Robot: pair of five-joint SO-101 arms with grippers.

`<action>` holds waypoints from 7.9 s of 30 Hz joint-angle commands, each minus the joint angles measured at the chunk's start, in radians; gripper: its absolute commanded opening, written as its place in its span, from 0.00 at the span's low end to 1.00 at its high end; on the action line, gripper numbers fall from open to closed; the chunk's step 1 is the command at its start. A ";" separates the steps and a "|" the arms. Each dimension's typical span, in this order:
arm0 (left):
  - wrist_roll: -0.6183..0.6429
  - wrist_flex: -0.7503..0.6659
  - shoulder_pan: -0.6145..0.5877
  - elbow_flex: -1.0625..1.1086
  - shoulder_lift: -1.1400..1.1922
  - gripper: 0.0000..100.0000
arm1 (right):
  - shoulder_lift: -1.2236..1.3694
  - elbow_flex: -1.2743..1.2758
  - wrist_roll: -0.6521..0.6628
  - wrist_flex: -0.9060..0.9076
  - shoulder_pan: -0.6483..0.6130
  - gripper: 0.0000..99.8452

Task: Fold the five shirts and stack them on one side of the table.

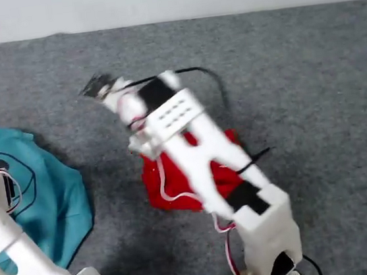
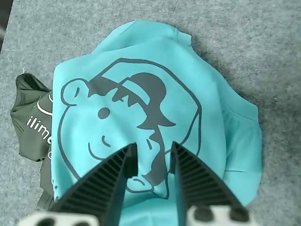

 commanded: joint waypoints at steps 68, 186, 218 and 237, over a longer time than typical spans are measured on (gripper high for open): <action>-0.009 -0.038 0.000 0.015 -0.017 0.12 | -0.263 0.623 0.078 0.038 -0.223 0.01; -0.005 -0.032 0.068 0.016 -0.017 0.12 | -0.576 0.767 0.117 -0.053 0.308 0.01; -0.009 -0.066 0.101 0.081 -0.017 0.12 | -0.444 0.853 0.115 -0.541 0.444 0.01; -0.008 -0.002 0.195 0.062 -0.018 0.12 | -0.031 0.279 0.107 -0.277 0.503 0.01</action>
